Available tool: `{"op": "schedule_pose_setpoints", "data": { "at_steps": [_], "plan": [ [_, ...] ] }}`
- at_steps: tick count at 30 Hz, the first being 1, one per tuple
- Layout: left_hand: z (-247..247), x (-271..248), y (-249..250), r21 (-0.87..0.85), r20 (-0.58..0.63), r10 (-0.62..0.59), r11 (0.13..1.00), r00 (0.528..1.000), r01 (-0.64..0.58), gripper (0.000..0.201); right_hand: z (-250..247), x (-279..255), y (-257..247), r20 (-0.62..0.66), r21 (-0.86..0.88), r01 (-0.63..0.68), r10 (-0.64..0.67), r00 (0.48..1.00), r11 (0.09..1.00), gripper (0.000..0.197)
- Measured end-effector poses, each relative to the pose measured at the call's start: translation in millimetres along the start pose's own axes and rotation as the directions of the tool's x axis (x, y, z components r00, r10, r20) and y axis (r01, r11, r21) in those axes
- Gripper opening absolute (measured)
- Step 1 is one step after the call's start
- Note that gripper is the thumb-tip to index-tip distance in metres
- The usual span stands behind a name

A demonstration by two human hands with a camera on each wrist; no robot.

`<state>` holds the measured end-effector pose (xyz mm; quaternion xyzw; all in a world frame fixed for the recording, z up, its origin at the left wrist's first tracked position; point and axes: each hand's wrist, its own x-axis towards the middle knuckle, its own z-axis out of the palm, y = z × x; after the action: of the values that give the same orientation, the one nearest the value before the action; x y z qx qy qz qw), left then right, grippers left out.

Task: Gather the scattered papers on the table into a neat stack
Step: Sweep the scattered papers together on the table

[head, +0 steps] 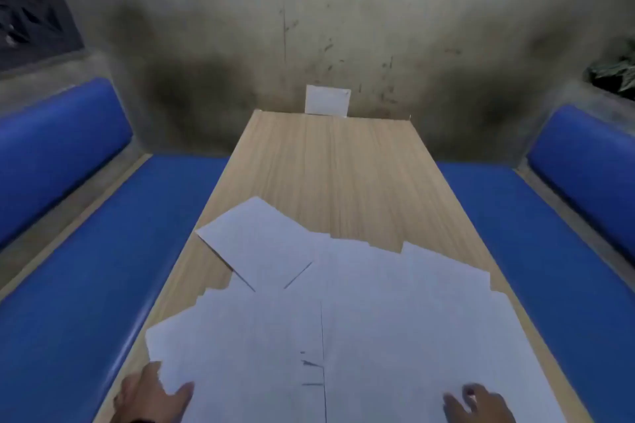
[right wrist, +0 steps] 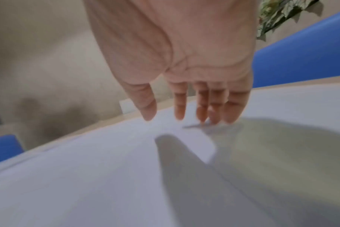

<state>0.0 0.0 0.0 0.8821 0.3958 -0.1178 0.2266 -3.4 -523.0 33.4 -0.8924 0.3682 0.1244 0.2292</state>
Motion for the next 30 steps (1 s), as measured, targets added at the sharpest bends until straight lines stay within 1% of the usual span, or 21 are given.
{"op": "schedule_pose_setpoints", "data": {
  "at_steps": [1,2,3,4,5,7,10,12,15,16,17,18,19,20,21,22,23,24,25,28,30],
  "plan": [
    [4,-5,18,-0.023,0.013,-0.054,0.998,0.998,0.054,0.083,10,-9,-16,0.028,-0.032,-0.016,0.017,0.999,0.999,0.062],
    [0,-6,18,-0.06,0.001,-0.085,0.995,0.996,0.085,0.091,21,-18,-33,0.02,-0.066,-0.059,0.06,0.998,0.996,0.072],
    [1,-8,21,-0.099,0.016,-0.103,0.99,0.995,0.104,0.097,21,-20,-34,0.077,-0.066,-0.078,0.083,0.994,0.995,0.082],
    [3,-5,22,-0.141,-0.003,-0.114,0.984,0.994,0.112,0.099,24,-22,-36,0.067,-0.06,-0.113,0.117,0.991,0.992,0.09],
    [6,-7,23,-0.142,0.007,-0.107,0.984,0.994,0.106,0.098,27,-24,-35,0.057,-0.082,-0.118,0.123,0.991,0.99,0.096],
    [12,-9,30,-0.142,0.034,-0.056,0.988,0.998,0.06,0.092,31,-23,-33,0.081,-0.129,-0.083,0.094,0.992,0.988,0.103],
    [21,-19,46,-0.171,0.076,0.029,0.985,0.997,-0.016,0.081,41,-34,-43,0.15,-0.151,0.038,-0.015,0.989,0.988,0.101],
    [28,-28,58,-0.18,0.096,0.095,0.981,0.991,-0.076,0.071,45,-40,-48,0.172,-0.173,0.156,-0.127,0.977,0.972,0.095],
    [40,-39,77,-0.171,0.137,0.192,0.971,0.972,-0.167,0.057,50,-54,-59,0.282,-0.2,0.321,-0.26,0.923,0.926,0.089],
    [42,-41,80,-0.152,0.135,0.193,0.973,0.972,-0.172,0.05,49,-58,-62,0.32,-0.207,0.356,-0.28,0.905,0.911,0.091],
    [42,-43,82,-0.127,0.124,0.184,0.978,0.975,-0.168,0.042,47,-59,-63,0.332,-0.199,0.363,-0.286,0.899,0.91,0.097],
    [42,-42,83,-0.117,0.105,0.165,0.981,0.981,-0.153,0.035,43,-55,-61,0.298,-0.18,0.341,-0.279,0.913,0.923,0.104],
    [41,-40,83,-0.13,0.085,0.155,0.981,0.984,-0.143,0.028,38,-49,-59,0.231,-0.138,0.266,-0.23,0.945,0.954,0.103],
    [42,-37,83,-0.165,0.08,0.153,0.977,0.985,-0.138,0.023,33,-40,-54,0.141,-0.089,0.161,-0.147,0.979,0.983,0.096],
    [42,-34,85,-0.222,0.079,0.16,0.965,0.984,-0.139,0.02,27,-28,-47,0.06,-0.051,0.039,-0.036,0.998,0.998,0.092],
    [41,-32,88,-0.306,0.084,0.169,0.942,0.982,-0.136,0.019,22,-18,-40,0.018,-0.014,-0.071,0.071,0.997,0.997,0.096],
    [40,-32,93,-0.393,0.099,0.178,0.911,0.979,-0.125,0.022,20,-11,-36,0.009,0.014,-0.149,0.148,0.989,0.989,0.102],
    [39,-32,98,-0.467,0.118,0.195,0.876,0.974,-0.119,0.027,21,-5,-33,0.017,0.015,-0.19,0.19,0.982,0.982,0.108],
    [38,-33,104,-0.517,0.139,0.218,0.848,0.966,-0.117,0.037,25,-1,-32,0.03,-0.015,-0.197,0.197,0.98,0.98,0.111],
    [39,-34,122,-0.593,0.216,0.236,0.803,0.947,-0.064,0.07,36,-5,-35,0.059,-0.135,-0.119,0.128,0.99,0.984,0.105],
    [43,-33,130,-0.606,0.205,0.204,0.794,0.957,-0.039,0.09,38,-7,-39,0.097,-0.152,-0.025,0.04,0.995,0.988,0.094]
  ]
}}
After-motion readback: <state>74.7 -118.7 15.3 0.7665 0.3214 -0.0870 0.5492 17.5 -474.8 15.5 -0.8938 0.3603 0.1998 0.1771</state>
